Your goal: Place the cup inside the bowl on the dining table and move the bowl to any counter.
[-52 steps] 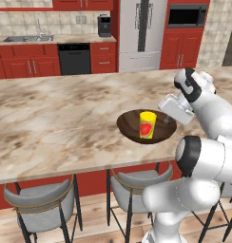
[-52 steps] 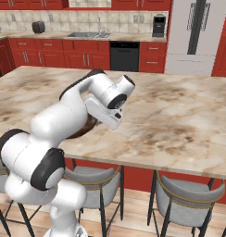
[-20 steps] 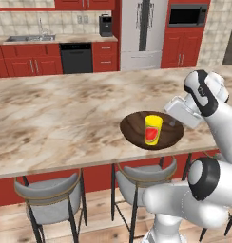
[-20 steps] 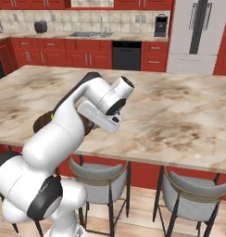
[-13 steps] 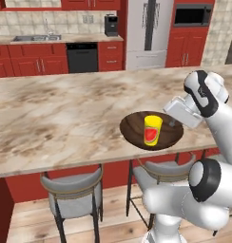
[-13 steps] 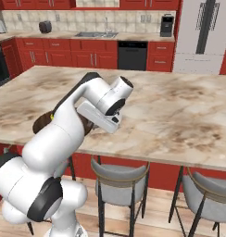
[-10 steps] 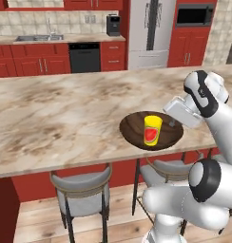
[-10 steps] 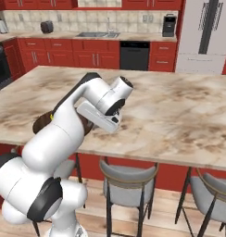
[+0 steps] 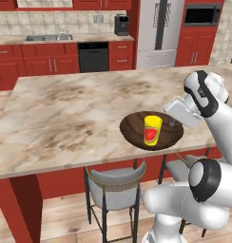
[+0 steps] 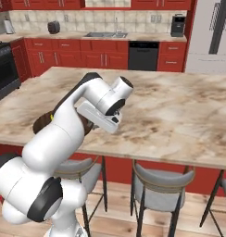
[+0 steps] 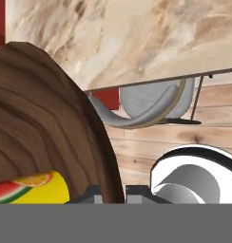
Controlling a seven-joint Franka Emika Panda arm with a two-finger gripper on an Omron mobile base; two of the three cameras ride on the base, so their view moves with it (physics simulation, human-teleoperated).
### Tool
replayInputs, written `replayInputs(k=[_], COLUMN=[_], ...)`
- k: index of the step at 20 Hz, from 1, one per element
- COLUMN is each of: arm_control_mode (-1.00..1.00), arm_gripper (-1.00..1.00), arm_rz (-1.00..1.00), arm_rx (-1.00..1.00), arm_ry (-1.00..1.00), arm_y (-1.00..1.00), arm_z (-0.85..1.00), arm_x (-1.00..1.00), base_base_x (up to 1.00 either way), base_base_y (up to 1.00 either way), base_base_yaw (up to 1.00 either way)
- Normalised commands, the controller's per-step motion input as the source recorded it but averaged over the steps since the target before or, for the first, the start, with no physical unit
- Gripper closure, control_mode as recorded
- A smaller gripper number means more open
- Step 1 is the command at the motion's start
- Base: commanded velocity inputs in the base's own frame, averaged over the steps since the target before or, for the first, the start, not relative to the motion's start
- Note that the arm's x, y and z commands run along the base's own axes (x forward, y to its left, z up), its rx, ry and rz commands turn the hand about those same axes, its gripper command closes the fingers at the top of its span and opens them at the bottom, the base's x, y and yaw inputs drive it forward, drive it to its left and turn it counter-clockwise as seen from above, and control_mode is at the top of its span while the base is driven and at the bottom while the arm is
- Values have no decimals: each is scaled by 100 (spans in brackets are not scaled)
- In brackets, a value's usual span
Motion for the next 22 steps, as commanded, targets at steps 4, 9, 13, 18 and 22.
replayInputs(k=[4, 9, 13, 18, 22], arm_control_mode=[100, 100, 100, 100, 100], arm_gripper=[100, 100, 100, 100, 100], arm_rz=[0, 0, 0, 0, 0], arm_rx=[0, 0, 0, 0, 0], arm_ry=[0, 0, 0, 0, 0], arm_y=[0, 0, 0, 0, 0], arm_z=[0, 0, 0, 0, 0], arm_x=[0, 0, 0, 0, 0], base_base_x=[-4, -1, 0, 2, 23], base_base_y=[82, 84, 82, 81, 72], base_base_yaw=[-2, -1, 0, 0, 0])
